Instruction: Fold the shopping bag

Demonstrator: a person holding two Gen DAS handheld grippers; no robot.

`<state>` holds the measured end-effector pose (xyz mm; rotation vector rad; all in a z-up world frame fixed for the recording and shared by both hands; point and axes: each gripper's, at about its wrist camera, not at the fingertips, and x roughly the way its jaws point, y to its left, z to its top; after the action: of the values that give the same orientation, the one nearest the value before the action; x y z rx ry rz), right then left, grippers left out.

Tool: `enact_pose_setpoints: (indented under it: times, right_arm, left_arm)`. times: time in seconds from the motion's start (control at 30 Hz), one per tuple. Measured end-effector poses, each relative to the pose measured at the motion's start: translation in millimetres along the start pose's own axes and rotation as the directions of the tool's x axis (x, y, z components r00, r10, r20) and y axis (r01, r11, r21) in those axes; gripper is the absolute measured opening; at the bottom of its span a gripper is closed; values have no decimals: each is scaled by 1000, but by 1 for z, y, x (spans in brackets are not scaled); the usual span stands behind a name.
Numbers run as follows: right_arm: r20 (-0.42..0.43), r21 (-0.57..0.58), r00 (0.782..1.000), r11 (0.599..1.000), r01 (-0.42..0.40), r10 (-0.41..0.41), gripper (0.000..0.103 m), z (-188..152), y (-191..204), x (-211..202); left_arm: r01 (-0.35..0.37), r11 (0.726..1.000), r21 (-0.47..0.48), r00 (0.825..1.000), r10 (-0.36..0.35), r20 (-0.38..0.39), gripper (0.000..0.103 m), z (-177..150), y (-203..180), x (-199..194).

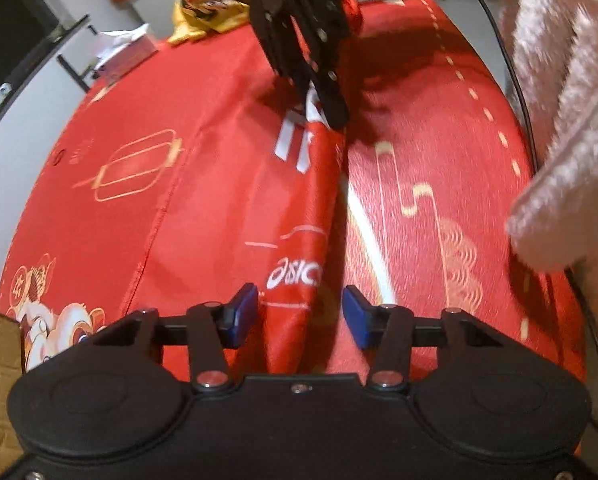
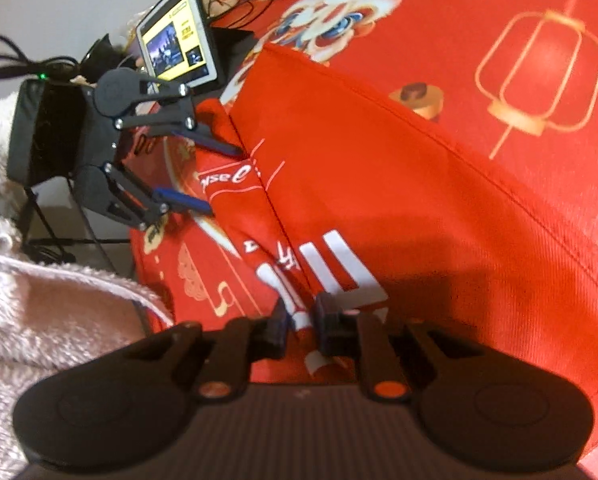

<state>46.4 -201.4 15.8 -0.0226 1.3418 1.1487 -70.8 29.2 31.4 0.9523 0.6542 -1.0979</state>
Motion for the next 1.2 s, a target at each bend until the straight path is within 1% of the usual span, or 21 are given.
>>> enact_pose_setpoints:
  times: [0.17,0.2,0.23,0.27,0.4,0.47,0.5,0.57,0.63,0.67,0.73,0.77,0.8,0.83,0.87,0.93,0.97,1.0,1.07,1.2]
  right_arm:
    - [-8,34,999,999,-41,41,13,1,-7,-2]
    - [-8,37,999,998,-47,47,13,0,-9,-2]
    - [-8,42,999,998,-53,53,13,0,-10,-2]
    - [-9,48,998,997,-59,60,12,0,-12,-2]
    - [-19,57,997,995,-77,79,12,0,-17,-3]
    - [-23,70,996,994,-90,91,12,1,-20,-3]
    - [-25,76,995,993,-96,98,12,1,-22,-3]
    - [-21,82,994,991,-102,104,12,1,-24,-3]
    - [-12,82,995,992,-97,99,12,-1,-24,-5]
    - [-7,79,996,993,-91,92,12,-2,-24,-6]
    - [6,36,998,998,-56,56,14,-4,-16,-8]
    - [14,14,999,999,-38,38,15,-5,-12,-9]
    - [27,-16,1000,1000,-8,8,16,-7,-6,-11]
    - [42,-45,999,999,25,-23,19,-10,-1,-12]
    - [58,-75,997,996,58,-54,27,-12,5,-14]
    - [96,-138,987,980,141,-128,35,-19,11,-21]
    - [112,-175,979,967,186,-169,37,-24,15,-24]
    - [122,-213,972,951,223,-201,37,-28,19,-27]
    - [139,-284,957,916,284,-254,37,-38,25,-34]
    - [150,-349,934,866,358,-325,37,-50,26,-44]
  left_arm:
    - [22,999,-28,999,-22,24,48,-4,7,3]
    - [25,999,-38,999,-24,26,45,-4,9,3]
    - [28,998,-49,999,-27,26,32,-4,9,3]
    - [29,998,-56,999,-28,22,24,-3,10,3]
    - [21,998,-55,1000,-22,-3,18,2,8,0]
    - [27,995,-97,1000,-27,-6,17,3,9,-2]
    - [42,989,-145,999,-43,-7,16,3,11,-4]
    - [97,961,-257,995,-100,3,16,1,15,-6]
    - [156,921,-357,987,-154,33,14,-2,16,-9]
    - [171,904,-392,985,-166,45,14,-3,16,-11]
    - [182,874,-450,983,-174,59,14,-7,16,-11]
    - [188,853,-487,982,-177,70,15,-10,18,-10]
    - [202,824,-529,979,-187,83,15,-13,22,-9]
    - [216,797,-564,976,-198,94,15,-16,27,-7]
    - [228,770,-596,973,-208,103,16,-20,32,-6]
    - [249,716,-652,966,-227,120,21,-27,41,-2]
    - [255,699,-668,964,-234,122,21,-29,43,-1]
    - [259,686,-680,963,-240,125,22,-31,44,1]
    - [265,679,-684,961,-247,128,22,-33,46,2]
    - [266,689,-674,960,-251,122,22,-34,48,5]
